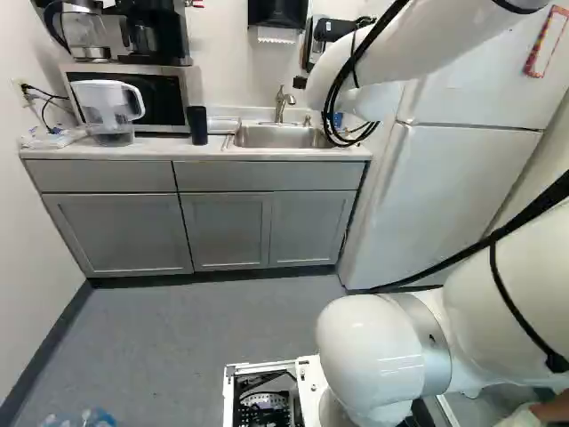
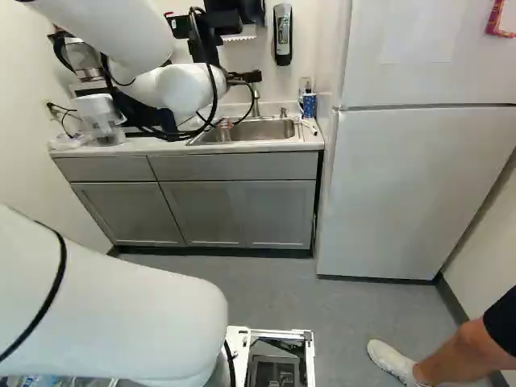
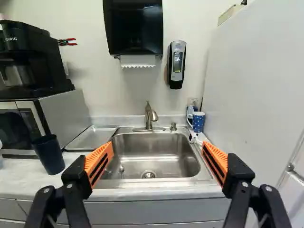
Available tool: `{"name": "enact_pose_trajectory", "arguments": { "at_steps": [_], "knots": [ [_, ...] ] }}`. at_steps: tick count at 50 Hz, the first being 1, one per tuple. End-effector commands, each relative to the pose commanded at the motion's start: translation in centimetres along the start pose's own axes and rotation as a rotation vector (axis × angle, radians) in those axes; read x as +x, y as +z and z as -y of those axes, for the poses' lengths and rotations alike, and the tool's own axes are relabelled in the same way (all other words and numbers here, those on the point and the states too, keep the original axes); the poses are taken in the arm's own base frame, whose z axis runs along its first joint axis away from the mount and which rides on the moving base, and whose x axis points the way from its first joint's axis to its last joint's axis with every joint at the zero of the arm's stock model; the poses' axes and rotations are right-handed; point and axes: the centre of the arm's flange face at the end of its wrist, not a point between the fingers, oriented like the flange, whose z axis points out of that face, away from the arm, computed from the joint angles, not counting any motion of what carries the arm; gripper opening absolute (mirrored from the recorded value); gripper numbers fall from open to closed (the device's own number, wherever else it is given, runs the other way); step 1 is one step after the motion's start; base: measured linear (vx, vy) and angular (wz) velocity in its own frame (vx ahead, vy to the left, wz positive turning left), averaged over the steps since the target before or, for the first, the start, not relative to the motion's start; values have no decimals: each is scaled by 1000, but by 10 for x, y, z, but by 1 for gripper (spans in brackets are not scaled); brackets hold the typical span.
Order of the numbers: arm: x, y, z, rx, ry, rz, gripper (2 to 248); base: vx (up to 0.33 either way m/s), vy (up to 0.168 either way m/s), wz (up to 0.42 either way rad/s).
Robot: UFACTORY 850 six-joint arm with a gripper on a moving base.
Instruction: Rinse the cup and place it in the tray
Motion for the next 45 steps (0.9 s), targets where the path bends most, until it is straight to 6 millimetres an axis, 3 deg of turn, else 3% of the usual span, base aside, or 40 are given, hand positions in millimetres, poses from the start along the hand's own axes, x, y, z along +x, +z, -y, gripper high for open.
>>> {"name": "enact_pose_trajectory", "arguments": {
  "at_steps": [45],
  "knots": [
    [6, 0, 0, 0, 0, 2, 247, 0, 0, 0]
  ]
}}
